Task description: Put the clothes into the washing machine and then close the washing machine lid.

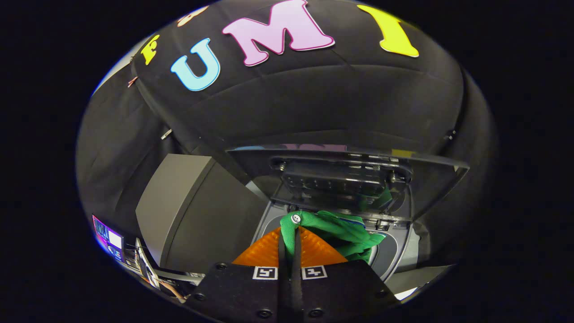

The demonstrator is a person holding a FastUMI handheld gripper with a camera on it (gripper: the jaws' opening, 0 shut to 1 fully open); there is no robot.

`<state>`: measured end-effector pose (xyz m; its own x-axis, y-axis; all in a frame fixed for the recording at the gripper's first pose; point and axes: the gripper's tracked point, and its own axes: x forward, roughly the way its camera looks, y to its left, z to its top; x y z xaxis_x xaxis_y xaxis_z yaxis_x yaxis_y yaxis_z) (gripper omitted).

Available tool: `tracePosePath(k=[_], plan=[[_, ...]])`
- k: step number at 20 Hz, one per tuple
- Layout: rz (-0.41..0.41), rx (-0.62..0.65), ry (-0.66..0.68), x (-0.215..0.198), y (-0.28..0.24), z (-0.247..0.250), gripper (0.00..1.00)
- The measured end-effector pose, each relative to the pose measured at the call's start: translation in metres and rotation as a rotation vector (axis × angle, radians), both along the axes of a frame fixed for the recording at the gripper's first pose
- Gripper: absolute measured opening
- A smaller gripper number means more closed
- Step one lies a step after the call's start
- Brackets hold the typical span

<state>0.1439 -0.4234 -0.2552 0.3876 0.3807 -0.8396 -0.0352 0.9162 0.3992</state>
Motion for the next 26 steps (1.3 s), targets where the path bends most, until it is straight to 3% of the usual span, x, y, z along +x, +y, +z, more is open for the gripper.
tracePosePath(k=[4, 11, 21, 23, 26], plan=[[-0.043, -0.033, 0.047, -0.012, -0.007, -0.035, 0.05], [-0.001, -0.163, 0.1, -0.047, -0.009, -0.108, 0.05], [-0.125, -0.233, 0.198, -0.073, -0.03, -0.161, 0.08], [-0.13, -0.242, 0.199, -0.075, -0.033, -0.164, 0.18], [-0.169, -0.22, 0.148, -0.066, -0.031, -0.154, 0.67]])
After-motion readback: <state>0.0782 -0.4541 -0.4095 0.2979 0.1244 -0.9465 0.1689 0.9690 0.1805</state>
